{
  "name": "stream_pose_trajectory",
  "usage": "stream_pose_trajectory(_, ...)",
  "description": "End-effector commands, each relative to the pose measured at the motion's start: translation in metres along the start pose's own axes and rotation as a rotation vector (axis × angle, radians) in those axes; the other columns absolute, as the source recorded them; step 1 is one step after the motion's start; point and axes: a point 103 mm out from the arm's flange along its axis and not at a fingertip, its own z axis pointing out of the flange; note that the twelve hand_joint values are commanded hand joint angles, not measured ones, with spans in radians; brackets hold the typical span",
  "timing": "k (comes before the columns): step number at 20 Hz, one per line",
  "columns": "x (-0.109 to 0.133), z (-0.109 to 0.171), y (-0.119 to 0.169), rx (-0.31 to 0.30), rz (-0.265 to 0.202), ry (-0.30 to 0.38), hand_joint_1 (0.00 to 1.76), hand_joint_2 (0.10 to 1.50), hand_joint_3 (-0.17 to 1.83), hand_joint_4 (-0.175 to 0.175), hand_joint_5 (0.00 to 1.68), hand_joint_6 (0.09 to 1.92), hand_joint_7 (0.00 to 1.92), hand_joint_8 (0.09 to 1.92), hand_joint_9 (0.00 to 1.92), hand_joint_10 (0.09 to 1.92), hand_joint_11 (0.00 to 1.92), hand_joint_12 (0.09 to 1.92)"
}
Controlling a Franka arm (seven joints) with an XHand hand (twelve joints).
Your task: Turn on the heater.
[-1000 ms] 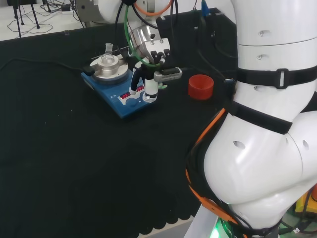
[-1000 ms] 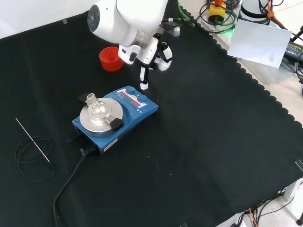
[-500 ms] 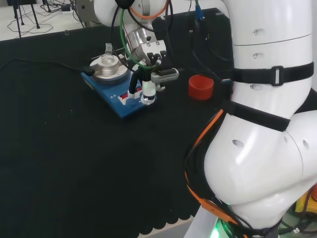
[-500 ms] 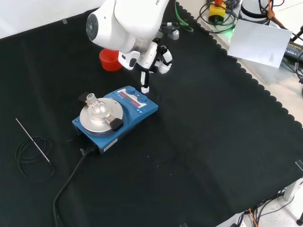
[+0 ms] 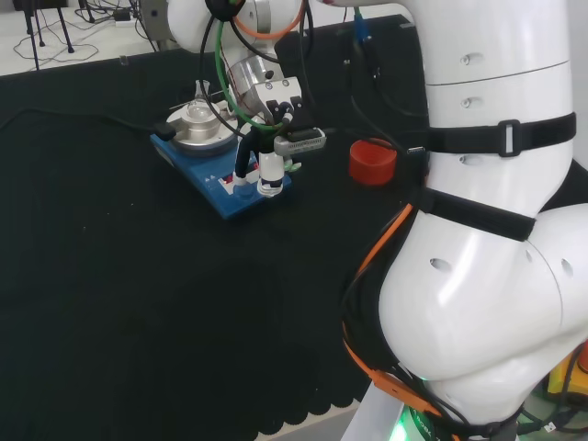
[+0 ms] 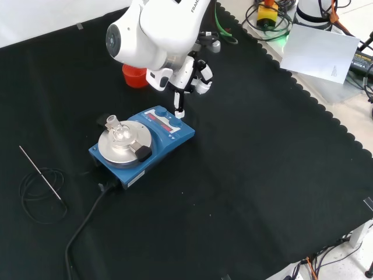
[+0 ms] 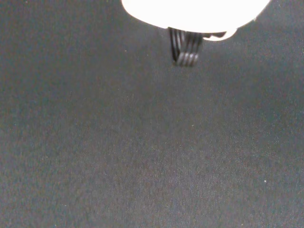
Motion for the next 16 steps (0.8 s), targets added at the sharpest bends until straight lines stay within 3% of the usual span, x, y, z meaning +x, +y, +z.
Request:
stream_pose_trajectory(1,-0.0013,-0.0010,0.0028,0.008,0.000,0.004,1.44,0.58,1.18,0.006,0.36,0.09,1.59,1.65,1.74,1.53,1.58,1.50)
stream_pose_trajectory(16,-0.0028,0.0047,0.0081,0.007,-0.002,0.008,1.44,0.58,1.19,0.006,0.36,0.09,1.59,1.66,1.74,1.54,1.58,1.50)
